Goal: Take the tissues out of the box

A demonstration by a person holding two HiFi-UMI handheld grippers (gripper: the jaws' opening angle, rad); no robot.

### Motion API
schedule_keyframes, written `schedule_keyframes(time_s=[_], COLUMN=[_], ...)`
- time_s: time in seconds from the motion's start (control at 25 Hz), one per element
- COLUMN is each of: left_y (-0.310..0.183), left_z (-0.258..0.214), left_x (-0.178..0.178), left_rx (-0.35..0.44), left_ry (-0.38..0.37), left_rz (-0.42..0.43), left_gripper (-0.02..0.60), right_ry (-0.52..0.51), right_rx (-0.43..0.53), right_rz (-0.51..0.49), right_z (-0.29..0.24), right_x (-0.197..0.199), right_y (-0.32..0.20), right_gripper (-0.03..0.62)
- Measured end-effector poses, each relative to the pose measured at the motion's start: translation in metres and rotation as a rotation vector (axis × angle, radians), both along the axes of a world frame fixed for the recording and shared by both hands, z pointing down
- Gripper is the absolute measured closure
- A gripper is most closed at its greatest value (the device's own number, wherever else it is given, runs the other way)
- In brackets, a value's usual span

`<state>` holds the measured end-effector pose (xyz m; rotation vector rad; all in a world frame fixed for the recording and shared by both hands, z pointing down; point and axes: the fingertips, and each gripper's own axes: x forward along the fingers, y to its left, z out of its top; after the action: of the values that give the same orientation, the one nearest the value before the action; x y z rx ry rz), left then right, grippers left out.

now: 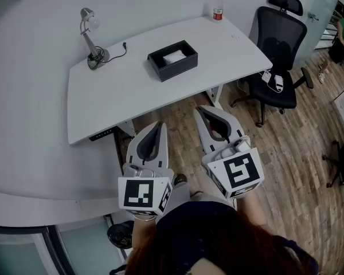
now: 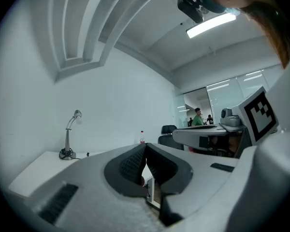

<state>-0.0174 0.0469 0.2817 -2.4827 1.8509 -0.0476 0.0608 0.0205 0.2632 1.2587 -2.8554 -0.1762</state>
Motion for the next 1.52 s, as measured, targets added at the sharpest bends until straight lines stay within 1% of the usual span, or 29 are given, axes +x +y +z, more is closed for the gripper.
schedule_keyframes(time_s=[0.32, 0.64, 0.96, 1.24, 1.52], left_y=[-0.006, -0.025, -0.055, -0.08, -0.103], left_z=[-0.003, 0.001, 0.007, 0.004, 0.002], left_x=[-0.008, -0.029, -0.054, -0.068, -0.078], left_rx=[0.009, 0.002, -0.007, 0.007, 0.005], left_ry=[-0.002, 0.005, 0.024, 0.03, 0.027], left_rz=[0.014, 0.009, 0.016, 0.038, 0.085], left_gripper=[0.557, 0.557, 0.557, 0.557, 0.557], right_ry=[-0.025, -0.009, 0.027, 0.039, 0.057], right_rx=[-0.002, -0.009, -0.024, -0.017, -0.01], right_rz=[-0.012, -0.01, 0.002, 0.022, 0.063], right_z=[-0.002, 0.003, 0.011, 0.008, 0.003], right_x=[-0.009, -0.029, -0.051, -0.065, -0.075], right_y=[-0.005, -0.024, -0.055, -0.081, -0.102], right_gripper=[0.576, 0.576, 0.576, 0.576, 0.574])
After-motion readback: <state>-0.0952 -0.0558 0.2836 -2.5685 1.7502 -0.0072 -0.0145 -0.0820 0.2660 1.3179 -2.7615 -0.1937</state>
